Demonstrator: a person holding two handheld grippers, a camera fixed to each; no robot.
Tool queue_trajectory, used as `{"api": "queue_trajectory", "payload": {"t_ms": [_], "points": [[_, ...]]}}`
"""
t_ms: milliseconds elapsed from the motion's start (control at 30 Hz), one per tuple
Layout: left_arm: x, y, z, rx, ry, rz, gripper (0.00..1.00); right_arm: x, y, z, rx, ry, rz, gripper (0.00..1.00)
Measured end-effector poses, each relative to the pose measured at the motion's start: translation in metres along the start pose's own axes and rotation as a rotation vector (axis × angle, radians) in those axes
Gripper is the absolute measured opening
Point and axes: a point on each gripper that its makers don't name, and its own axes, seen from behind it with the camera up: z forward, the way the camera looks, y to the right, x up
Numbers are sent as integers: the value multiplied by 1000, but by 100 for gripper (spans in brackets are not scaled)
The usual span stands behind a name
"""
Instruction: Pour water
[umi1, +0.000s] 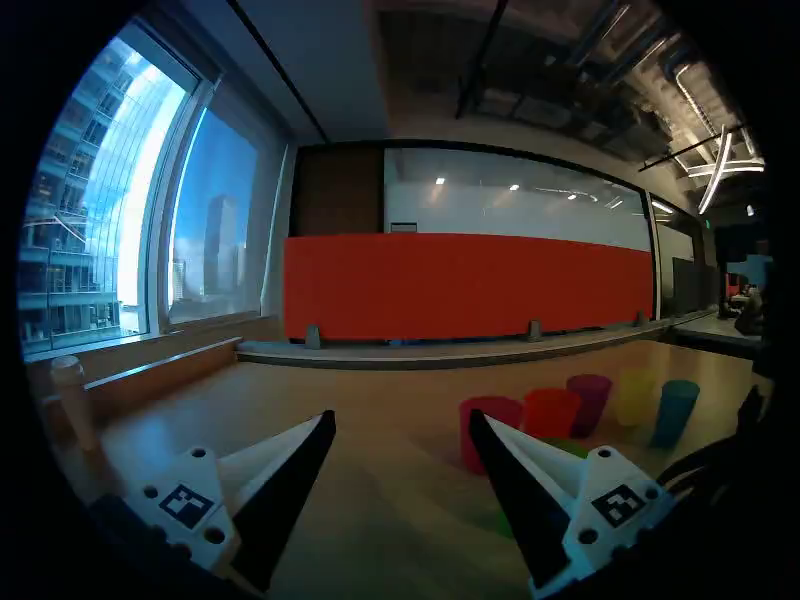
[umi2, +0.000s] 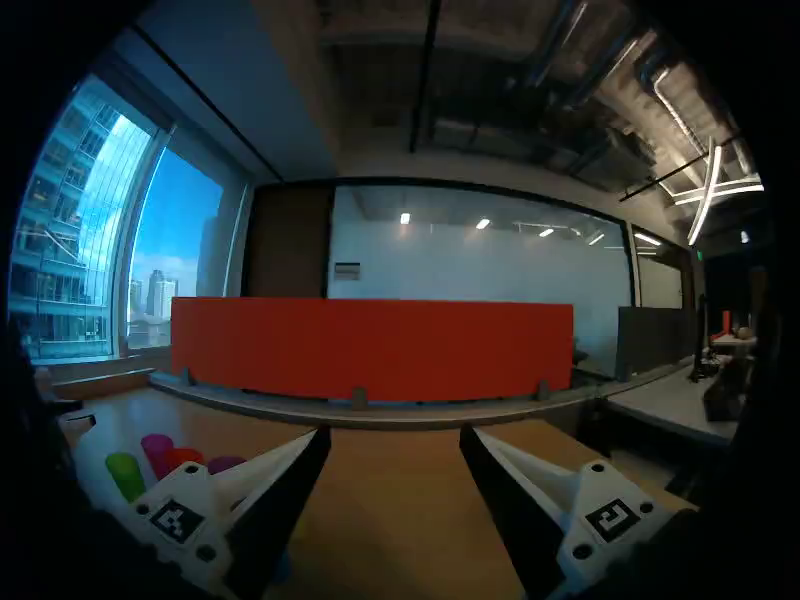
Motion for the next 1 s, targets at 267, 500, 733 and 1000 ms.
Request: {"api": "queue_trajectory", "payload": {"t_ms": [267, 500, 733, 1000], "points": [[0, 0, 0, 0, 0, 0, 99, -10, 2, 3, 17, 13, -15, 100], [0, 0, 1, 0, 0, 0, 99, -23, 3, 9, 23, 15, 2, 100], [0, 0, 0, 0, 0, 0, 99, -36, 0, 14, 24, 29, 19, 100], [0, 0, 0, 0, 0, 0, 99, -58, -1, 15, 10, 25, 30, 100]]}}
